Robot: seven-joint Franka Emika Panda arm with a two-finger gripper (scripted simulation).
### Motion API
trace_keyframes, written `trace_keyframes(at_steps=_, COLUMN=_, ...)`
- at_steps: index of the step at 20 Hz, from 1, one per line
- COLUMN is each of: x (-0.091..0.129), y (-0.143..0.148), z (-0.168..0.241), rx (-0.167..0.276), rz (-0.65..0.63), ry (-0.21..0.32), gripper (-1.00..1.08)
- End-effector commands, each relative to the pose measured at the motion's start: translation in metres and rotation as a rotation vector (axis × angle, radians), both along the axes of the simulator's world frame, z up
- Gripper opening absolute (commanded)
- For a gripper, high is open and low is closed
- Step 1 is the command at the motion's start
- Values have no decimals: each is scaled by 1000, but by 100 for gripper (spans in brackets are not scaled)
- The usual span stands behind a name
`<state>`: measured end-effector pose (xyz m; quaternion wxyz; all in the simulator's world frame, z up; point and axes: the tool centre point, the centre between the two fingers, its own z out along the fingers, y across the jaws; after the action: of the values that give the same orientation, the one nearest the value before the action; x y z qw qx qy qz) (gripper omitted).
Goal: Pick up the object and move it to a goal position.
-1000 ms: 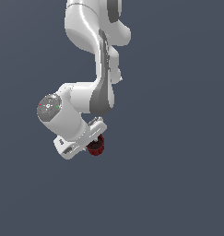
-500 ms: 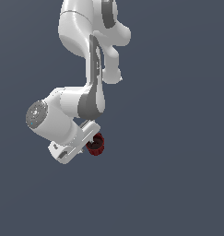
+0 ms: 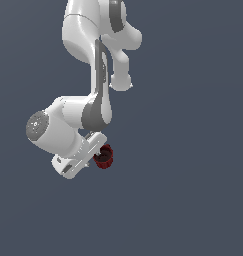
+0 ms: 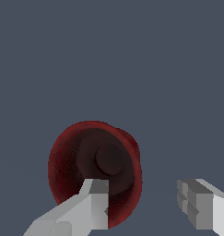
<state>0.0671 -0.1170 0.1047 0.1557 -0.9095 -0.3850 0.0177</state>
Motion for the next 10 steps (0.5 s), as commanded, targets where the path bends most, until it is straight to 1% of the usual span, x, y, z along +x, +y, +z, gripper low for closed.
trace_keyframes(at_steps=1, x=-1, y=2, z=-5, rx=1, rz=1, ry=0, gripper=28)
trace_keyframes(at_steps=6, x=-4, y=7, z=-23, rx=2, rz=3, ry=0, gripper=28)
trace_keyframes(at_steps=9, x=-5, y=8, z=-27, rx=2, rz=4, ry=0, gripper=28)
trace_keyframes(at_steps=10, x=-5, y=8, z=-27, rx=2, rz=4, ry=0, gripper=-100)
